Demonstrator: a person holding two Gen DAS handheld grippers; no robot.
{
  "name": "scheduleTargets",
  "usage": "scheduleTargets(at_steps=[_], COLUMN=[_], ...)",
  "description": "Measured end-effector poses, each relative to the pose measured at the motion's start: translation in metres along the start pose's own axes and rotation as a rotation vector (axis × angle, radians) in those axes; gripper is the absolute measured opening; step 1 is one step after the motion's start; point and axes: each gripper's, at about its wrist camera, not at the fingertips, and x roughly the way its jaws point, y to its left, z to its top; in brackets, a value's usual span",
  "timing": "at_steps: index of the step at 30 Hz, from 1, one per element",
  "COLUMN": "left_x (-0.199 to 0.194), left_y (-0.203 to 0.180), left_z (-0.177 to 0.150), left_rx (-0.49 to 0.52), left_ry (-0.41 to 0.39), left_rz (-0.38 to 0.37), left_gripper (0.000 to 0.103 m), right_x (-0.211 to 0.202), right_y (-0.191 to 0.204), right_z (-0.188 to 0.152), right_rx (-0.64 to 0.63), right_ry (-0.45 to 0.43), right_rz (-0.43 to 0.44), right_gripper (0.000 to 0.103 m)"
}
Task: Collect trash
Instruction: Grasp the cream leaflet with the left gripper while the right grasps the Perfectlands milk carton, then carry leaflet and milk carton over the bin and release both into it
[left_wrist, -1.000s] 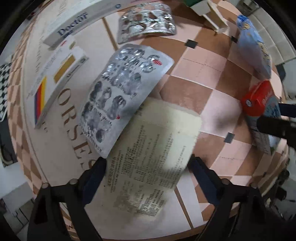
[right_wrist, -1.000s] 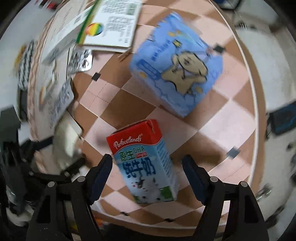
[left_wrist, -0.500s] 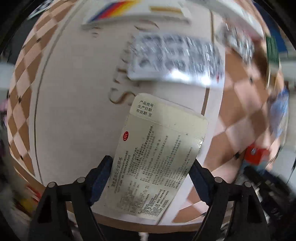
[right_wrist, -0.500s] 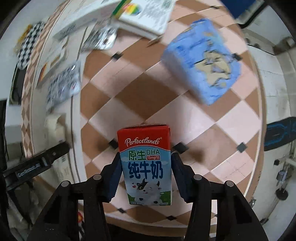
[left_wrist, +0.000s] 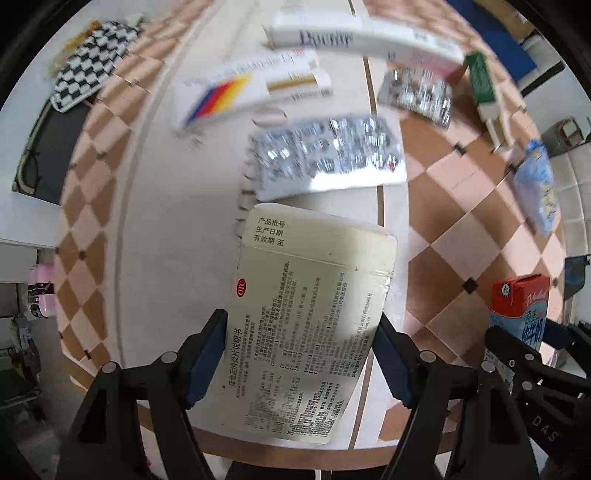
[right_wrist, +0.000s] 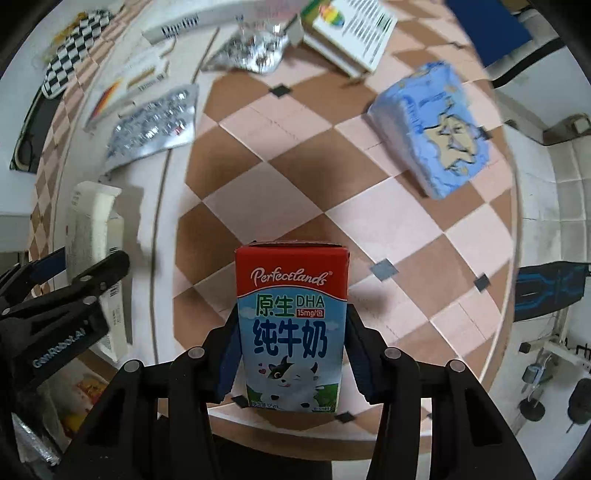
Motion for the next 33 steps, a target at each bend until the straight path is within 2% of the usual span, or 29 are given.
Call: scheduleTargets(at_steps=[4,6,10,11,14,18,21,25,28,33], left_x=[-0.035,-0.057,-0.091,-0.089,-0.101,-0.099,-0.086,-0.041,0.024,0.145], left_y=[0.004,0.036,0.087,0.107,0.125,0.142,0.151,0.159,0.163,0.164], left_z=[-0.021,-0.041,-0.078,-0.082,-0.120,-0.161,-0.193,-0.227,-0.247,-0.257], left_rx=[0.028,0.052,0.093,0.098,0.120,0.134,0.122,0.085,0.036,-0.058], left_ry=[-0.099,-0.147,-0.232,-0.241,-0.265,-0.255,-0.210,-0.080,0.048,0.210], left_rz=[-0.020,-0.025,-0.054,-0.066,-0.094,-0.112,-0.130,-0.175,-0.219,-0.289], left_gripper=[0.073,0.073,0.073,0.073,0.073,0.073,0.073,0.073,0.073,0.073], right_x=[-0.036,-0.049,-0.064,-0.066,-0.070,-0.054,-0.037,0.001,0.045,0.159], right_y=[-0.007,0.001,0.022,0.026,0.049,0.087,0.100,0.104,0.100,0.086], right_z=[-0.036,-0.056,-0.138,-0.160,-0.207,-0.255,-0.287,-0.334,-0.354,-0.375], right_rx=[0.048,0.063,0.100,0.112,0.145,0.193,0.205,0.227,0.240,0.292], right_ry=[-0.103,-0.154,-0.247,-0.268,-0.313,-0.314,-0.293,-0.208,-0.127,0.025], right_rz=[0.042,0.023,-0.004,-0.003,0.004,0.025,0.048,0.061,0.071,0.150], right_gripper=[0.052,0.052,0.052,0.052,0.052,0.053,0.053,0.053,0.053,0.053])
